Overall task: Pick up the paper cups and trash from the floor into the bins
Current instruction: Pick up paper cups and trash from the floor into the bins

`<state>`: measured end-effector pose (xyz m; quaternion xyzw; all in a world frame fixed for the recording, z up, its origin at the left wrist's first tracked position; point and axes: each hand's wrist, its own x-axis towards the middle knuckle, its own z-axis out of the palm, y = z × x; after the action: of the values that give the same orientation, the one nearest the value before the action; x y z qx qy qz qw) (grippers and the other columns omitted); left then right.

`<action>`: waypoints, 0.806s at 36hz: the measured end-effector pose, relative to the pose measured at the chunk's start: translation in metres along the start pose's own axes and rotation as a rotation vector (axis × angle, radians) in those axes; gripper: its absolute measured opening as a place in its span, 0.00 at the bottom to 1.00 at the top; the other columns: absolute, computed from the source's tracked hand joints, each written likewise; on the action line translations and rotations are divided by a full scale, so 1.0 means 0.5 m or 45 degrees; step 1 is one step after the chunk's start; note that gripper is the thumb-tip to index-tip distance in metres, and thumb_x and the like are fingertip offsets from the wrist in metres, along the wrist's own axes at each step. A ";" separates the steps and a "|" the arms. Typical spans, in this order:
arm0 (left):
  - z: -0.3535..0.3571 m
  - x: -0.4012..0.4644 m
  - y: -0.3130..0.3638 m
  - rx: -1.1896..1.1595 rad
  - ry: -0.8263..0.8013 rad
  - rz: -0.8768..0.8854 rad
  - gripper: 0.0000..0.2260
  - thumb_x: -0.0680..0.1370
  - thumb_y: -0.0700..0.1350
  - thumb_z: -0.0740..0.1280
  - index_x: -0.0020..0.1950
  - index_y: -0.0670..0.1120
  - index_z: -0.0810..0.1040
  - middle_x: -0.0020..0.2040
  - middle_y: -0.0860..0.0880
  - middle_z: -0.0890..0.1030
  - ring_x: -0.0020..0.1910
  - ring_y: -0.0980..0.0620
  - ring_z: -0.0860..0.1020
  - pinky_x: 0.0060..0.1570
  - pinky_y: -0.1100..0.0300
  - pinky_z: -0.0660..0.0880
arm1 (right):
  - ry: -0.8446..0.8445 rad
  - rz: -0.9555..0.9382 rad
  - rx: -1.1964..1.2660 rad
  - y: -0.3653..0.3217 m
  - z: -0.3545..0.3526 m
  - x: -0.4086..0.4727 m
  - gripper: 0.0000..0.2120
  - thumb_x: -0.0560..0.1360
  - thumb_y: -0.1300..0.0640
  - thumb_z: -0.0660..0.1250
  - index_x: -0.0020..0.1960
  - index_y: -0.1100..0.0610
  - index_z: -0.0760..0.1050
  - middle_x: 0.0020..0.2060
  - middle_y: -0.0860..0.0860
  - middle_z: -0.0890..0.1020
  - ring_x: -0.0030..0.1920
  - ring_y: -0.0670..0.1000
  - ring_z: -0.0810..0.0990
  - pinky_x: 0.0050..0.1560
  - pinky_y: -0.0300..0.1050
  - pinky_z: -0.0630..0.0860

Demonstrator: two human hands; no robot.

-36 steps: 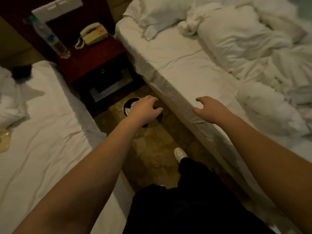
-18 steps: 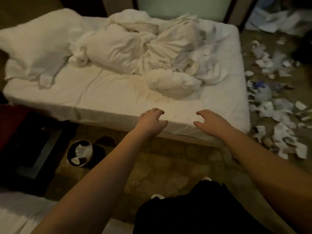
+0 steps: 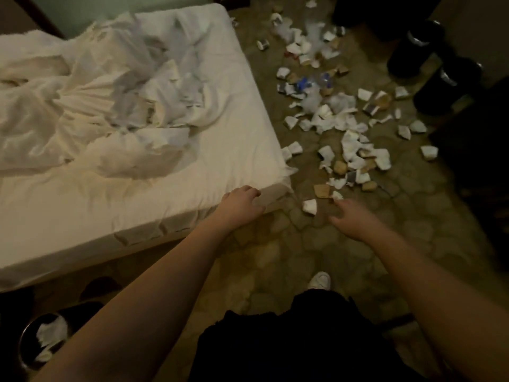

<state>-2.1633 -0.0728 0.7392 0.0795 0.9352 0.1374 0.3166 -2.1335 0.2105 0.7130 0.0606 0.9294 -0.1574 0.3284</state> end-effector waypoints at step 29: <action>0.184 0.782 0.339 -0.168 -0.608 -0.165 0.14 0.81 0.49 0.62 0.64 0.45 0.76 0.61 0.45 0.78 0.57 0.47 0.76 0.51 0.58 0.71 | -0.392 0.597 0.331 0.564 -0.002 0.472 0.25 0.80 0.49 0.61 0.75 0.55 0.67 0.70 0.56 0.73 0.66 0.57 0.74 0.63 0.47 0.72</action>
<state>-2.4039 0.1993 0.4980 0.0287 0.8261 0.1550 0.5410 -2.2566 0.4790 0.4936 0.2902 0.8015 -0.2023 0.4821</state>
